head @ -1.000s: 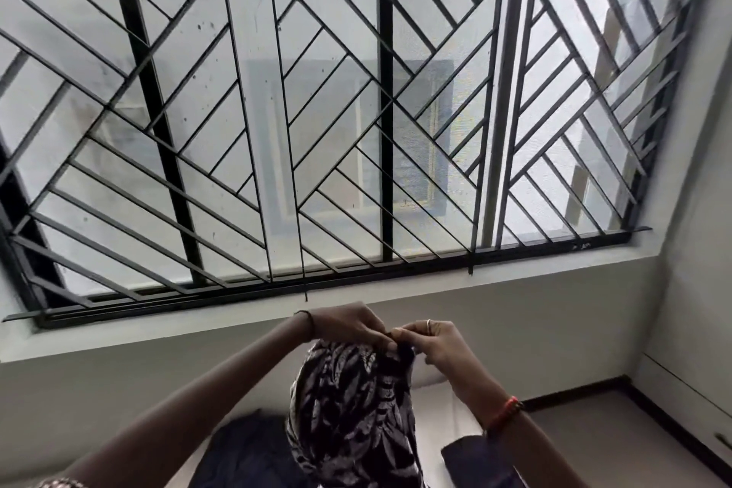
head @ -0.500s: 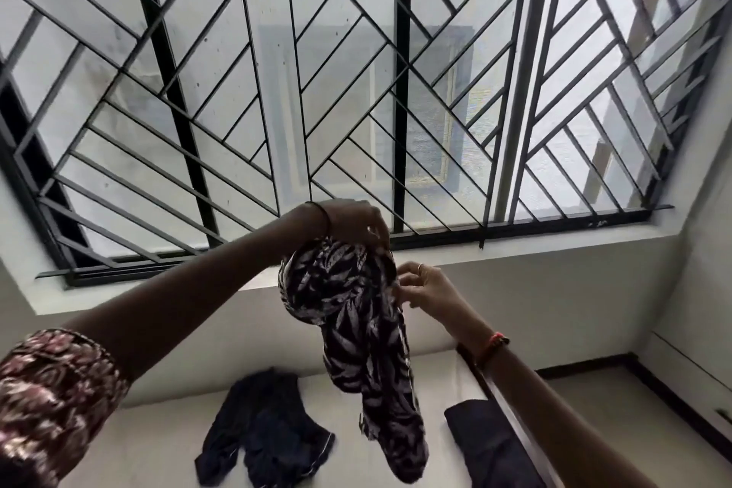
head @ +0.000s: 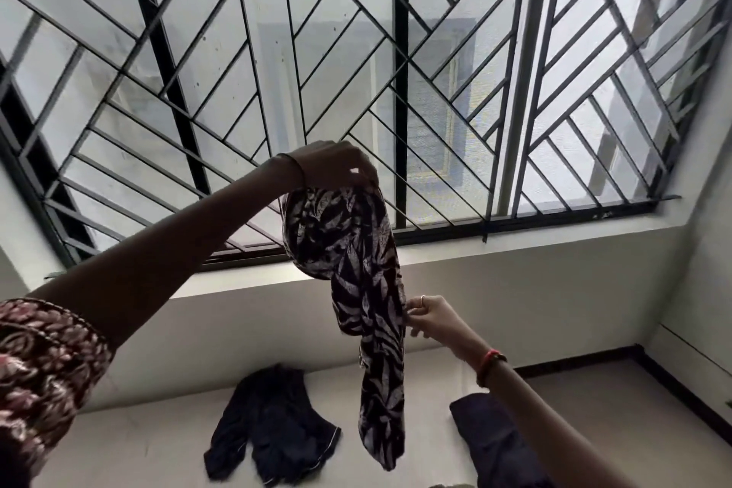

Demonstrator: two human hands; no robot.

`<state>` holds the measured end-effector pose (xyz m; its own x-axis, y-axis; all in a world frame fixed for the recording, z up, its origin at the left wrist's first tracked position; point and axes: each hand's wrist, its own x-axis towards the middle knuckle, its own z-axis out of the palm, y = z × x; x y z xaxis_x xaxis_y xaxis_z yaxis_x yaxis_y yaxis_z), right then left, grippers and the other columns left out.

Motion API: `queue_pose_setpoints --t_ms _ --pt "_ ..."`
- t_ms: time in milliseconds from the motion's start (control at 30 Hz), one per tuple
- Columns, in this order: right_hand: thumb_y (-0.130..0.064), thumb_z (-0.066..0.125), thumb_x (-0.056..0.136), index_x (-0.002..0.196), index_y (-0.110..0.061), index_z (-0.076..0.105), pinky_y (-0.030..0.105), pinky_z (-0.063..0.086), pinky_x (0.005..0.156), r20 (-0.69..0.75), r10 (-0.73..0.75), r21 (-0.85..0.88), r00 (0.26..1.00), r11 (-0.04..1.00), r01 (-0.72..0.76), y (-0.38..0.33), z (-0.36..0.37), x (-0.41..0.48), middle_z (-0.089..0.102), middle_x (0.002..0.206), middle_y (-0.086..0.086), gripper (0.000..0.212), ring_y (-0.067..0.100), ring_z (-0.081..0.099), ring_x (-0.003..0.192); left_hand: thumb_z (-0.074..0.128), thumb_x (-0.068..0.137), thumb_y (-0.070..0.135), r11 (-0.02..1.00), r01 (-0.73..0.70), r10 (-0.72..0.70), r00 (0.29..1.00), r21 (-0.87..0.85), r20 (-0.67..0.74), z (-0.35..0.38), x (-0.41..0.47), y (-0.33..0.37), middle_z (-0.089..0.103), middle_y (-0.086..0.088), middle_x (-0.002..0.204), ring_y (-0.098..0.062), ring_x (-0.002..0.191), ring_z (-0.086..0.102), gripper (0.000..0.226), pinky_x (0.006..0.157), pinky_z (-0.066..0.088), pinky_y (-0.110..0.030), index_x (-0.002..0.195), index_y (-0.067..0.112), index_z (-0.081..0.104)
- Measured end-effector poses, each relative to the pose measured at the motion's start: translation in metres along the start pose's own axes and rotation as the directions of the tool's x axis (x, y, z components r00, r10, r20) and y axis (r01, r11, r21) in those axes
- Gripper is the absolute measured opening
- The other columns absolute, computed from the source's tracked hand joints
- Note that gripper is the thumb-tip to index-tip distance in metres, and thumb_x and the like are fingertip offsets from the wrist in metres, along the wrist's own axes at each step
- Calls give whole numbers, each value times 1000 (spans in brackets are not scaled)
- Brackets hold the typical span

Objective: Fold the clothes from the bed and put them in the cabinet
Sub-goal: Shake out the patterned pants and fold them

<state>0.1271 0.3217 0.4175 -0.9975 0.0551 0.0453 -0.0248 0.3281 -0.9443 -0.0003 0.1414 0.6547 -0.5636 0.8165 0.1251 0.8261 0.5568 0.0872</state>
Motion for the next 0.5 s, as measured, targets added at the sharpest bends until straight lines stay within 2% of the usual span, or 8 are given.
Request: queue_pose_setpoints --t_ms 100,200,267,367,433,500 --pt "-12 72 82 84 -19 67 13 40 52 13 23 8 1000 1000 -24 11 4 -2 65 71 -5 9 5 54 59 56 91 34 1000 -10 10 1000 18 -27 -8 1 0 68 6 111 -11 101 61 23 79 37 -20 110 30 68" --pt "-11 76 77 99 -16 64 10 46 60 -8 11 49 1000 999 -10 16 18 -6 68 83 -9 26 -4 64 68 56 91 33 999 -8 10 999 46 -52 -17 3 0 69 6 109 -13 101 62 21 79 39 -21 108 30 68" --pt "-17 80 73 103 -14 66 16 53 65 -75 12 35 997 999 -10 19 30 -7 70 88 -6 32 0 67 75 56 91 33 998 -11 15 997 61 -75 -23 2 2 69 6 109 -14 101 63 21 80 40 -21 107 30 69" --pt "-30 77 75 80 -18 73 39 57 66 -240 -4 -112 971 993 -24 39 36 5 72 75 0 13 17 69 69 54 93 28 986 -57 80 986 154 -147 -30 -2 6 68 7 112 -13 102 62 21 82 45 -27 108 31 68" --pt "-42 73 75 65 -17 66 44 52 61 -240 8 -112 971 993 -36 64 28 17 66 63 3 28 17 60 61 54 94 24 980 -48 82 981 191 -177 -33 -8 3 68 6 113 -14 102 62 22 82 46 -29 109 29 69" --pt "-59 72 71 69 -14 68 40 49 59 -196 17 -25 980 999 -23 61 17 8 64 61 3 45 9 54 61 54 93 22 983 11 26 980 186 -195 -35 -14 -8 69 3 112 -17 103 62 22 81 44 -28 108 27 69"
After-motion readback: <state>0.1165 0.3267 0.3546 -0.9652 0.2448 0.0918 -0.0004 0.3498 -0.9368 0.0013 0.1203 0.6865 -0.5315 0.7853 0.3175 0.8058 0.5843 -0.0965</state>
